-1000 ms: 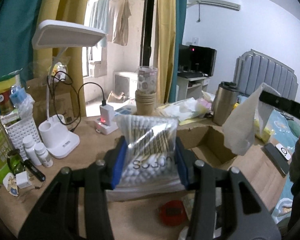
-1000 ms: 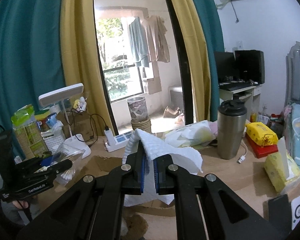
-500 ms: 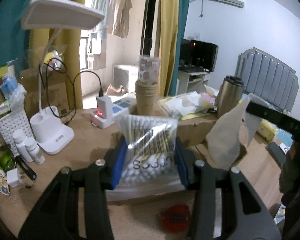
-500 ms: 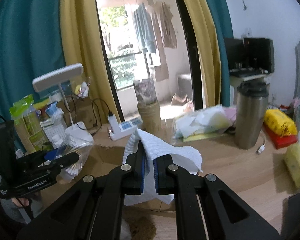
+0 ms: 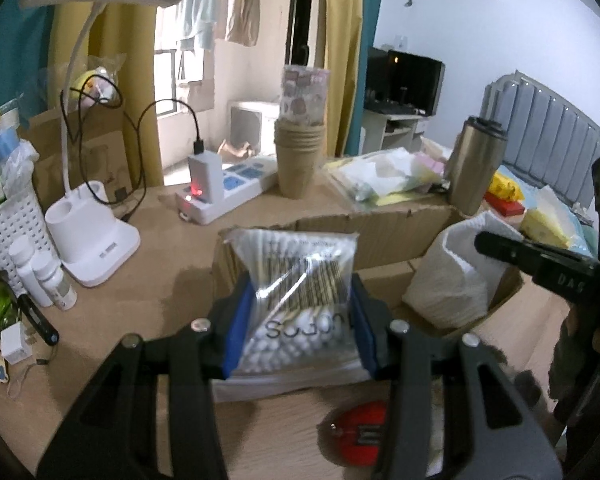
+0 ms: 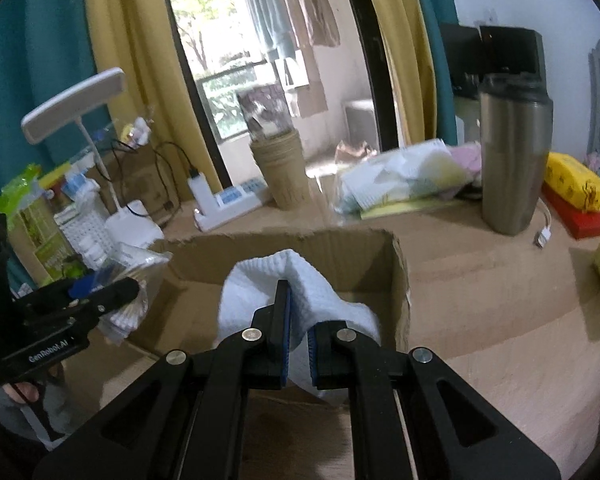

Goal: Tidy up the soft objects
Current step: 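Carry the paper towel with the right tool while the left tool carries the swab bag to the box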

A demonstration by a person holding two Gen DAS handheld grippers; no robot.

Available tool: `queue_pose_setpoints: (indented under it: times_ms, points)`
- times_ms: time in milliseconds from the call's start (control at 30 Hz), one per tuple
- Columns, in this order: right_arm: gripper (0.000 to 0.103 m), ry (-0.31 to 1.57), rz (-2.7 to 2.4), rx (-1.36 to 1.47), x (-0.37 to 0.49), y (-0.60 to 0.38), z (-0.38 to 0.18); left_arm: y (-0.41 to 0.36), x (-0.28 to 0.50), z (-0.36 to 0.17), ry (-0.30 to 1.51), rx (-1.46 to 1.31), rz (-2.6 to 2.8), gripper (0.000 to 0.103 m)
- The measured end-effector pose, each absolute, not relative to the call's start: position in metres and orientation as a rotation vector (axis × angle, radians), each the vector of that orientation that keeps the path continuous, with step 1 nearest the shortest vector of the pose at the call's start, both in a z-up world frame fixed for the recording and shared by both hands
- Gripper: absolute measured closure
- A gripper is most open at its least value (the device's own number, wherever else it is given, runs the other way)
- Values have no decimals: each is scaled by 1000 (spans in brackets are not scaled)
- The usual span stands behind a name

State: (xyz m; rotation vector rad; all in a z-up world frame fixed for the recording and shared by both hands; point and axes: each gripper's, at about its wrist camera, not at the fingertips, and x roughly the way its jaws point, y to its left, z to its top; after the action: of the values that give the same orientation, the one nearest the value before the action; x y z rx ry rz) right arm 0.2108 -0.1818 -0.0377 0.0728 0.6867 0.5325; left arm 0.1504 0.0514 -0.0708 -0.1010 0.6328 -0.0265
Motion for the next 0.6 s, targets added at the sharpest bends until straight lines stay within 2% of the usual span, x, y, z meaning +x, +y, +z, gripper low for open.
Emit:
queue_pose_setpoints:
  times_ms: [200, 267, 300, 333, 533, 600]
  points:
    - [91, 720, 484, 73, 216, -186, -45, 50, 152, -77, 661, -84, -1, 55]
    - [80, 721, 480, 72, 215, -187, -44, 48, 153, -78, 667, -76, 8, 55]
    - [70, 719, 480, 73, 214, -188, -43, 47, 153, -79, 671, -73, 12, 55]
    - [64, 718, 480, 76, 214, -188, -42, 47, 154, -79, 674, -71, 17, 55]
    - [49, 699, 477, 74, 206, -193, -35, 46, 152, -76, 683, -65, 49, 52]
    - [47, 678, 475, 65, 201, -193, -30, 46, 150, -73, 675, -66, 61, 51]
